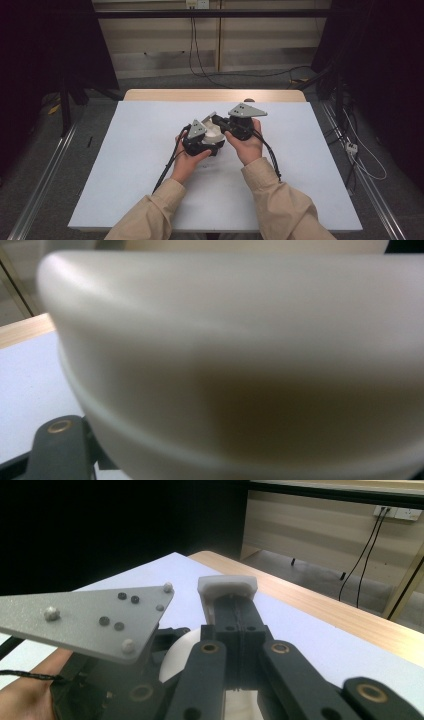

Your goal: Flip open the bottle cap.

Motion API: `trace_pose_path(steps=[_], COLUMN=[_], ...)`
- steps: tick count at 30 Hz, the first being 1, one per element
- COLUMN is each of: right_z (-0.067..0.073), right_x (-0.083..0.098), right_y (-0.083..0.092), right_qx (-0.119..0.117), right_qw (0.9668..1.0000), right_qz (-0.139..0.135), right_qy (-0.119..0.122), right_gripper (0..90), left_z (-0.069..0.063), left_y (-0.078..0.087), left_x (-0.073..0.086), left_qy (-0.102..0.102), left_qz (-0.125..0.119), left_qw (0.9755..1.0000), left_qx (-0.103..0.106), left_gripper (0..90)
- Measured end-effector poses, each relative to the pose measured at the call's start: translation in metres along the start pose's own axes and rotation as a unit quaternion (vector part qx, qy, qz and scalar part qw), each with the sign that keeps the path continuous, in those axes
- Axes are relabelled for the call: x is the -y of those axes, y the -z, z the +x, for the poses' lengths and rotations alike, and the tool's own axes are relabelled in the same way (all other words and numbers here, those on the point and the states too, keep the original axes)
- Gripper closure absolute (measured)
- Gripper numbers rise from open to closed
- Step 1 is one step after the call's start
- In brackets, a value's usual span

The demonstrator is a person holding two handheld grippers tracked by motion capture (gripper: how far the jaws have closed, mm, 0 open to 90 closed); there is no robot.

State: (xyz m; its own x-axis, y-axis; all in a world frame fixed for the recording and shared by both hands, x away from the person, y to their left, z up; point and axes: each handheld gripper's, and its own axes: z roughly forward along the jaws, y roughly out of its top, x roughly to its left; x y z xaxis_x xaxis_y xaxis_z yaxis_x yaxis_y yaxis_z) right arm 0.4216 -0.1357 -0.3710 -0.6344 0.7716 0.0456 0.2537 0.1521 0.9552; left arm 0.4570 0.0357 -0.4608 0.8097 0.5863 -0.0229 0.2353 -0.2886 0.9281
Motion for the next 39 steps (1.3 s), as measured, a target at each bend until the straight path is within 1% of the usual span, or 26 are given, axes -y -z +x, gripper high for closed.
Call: trace_pose_path(steps=[22, 30, 39], right_z=[-0.001, -0.002, -0.001], right_x=[-0.008, -0.010, -0.011], right_y=[-0.009, -0.012, -0.017], right_qx=[0.006, 0.005, 0.002], right_qw=[0.9999, 0.9999, 0.9999], right_qz=[-0.002, -0.003, 0.001], right_qy=[0.010, 0.011, 0.013], right_gripper=[90.0, 90.0, 90.0], left_z=[0.000, 0.001, 0.000], left_y=[0.000, 0.000, 0.000], left_x=[0.000, 0.000, 0.000], left_qy=[-0.001, -0.006, -0.006], left_qz=[0.002, 0.004, 0.005], left_qw=[1.0000, 1.0000, 1.0000], left_qx=[-0.001, -0.002, -0.003], left_gripper=[18.6, 18.7, 18.6])
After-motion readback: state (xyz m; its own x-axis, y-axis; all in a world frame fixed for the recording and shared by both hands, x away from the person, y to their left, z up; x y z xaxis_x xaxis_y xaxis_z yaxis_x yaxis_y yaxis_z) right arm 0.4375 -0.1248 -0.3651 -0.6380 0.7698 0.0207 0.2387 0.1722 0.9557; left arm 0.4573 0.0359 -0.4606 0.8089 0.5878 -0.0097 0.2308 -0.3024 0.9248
